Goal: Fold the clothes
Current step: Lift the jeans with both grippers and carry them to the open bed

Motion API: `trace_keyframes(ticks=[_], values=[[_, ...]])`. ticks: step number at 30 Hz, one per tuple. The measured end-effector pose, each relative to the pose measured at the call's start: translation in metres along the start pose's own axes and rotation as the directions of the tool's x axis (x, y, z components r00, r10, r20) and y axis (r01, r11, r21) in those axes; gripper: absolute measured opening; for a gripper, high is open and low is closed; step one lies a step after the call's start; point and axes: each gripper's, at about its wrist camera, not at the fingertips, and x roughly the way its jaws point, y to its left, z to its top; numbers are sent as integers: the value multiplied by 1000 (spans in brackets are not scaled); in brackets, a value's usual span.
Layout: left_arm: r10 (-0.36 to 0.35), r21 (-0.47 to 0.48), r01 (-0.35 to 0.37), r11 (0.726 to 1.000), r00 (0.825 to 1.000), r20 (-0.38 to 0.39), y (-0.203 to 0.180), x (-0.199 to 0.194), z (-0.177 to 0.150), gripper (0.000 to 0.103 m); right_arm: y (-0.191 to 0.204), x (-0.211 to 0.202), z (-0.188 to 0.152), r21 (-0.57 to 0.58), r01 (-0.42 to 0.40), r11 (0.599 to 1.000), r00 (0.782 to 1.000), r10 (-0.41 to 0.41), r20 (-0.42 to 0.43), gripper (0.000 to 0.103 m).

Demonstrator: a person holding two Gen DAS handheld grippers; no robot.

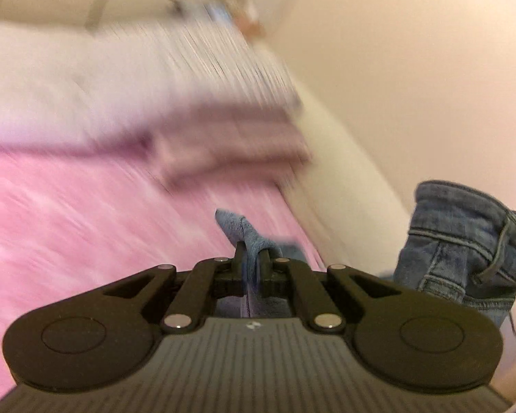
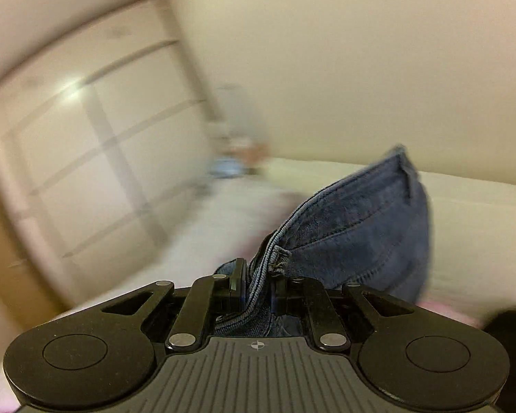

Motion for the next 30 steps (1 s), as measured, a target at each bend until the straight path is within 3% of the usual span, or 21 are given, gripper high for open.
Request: trace_keyframes(ticks=[3,5,8,11,15,18,21,23,26,29,30], values=[[73,-11,-72,997,980,183,46,-113,40,2,82,9,-2,-3,-209,978,978,209,4,11],[137,5,-145,989,944,299,70,-193,67,2,137,16,-2,12,-341,940,940,341,7,10],[219,7,-248,969,868,445,95,-307,108,2,223,23,0,41,-504,863,864,503,18,10],[293,27,-364,931,789,539,103,-400,142,2,297,29,1,73,-618,783,786,615,59,10],[348,39,-492,870,666,660,99,-492,167,2,373,29,21,123,-740,661,673,730,124,10],[369,15,-540,842,594,715,97,-539,186,2,417,31,45,152,-784,602,619,776,122,10],[409,-27,-567,823,560,720,107,-557,193,2,449,37,50,115,-800,589,599,793,110,10],[436,-54,-584,810,538,722,114,-569,198,2,445,48,41,109,-783,613,620,782,58,11],[491,-84,-585,807,585,645,141,-553,180,2,432,61,4,110,-708,698,693,716,-79,11],[578,-86,-613,785,677,455,177,-497,131,4,384,98,-63,106,-531,841,792,537,-291,12],[615,-99,-628,772,699,364,191,-475,106,6,361,114,-89,86,-445,891,810,442,-385,15]])
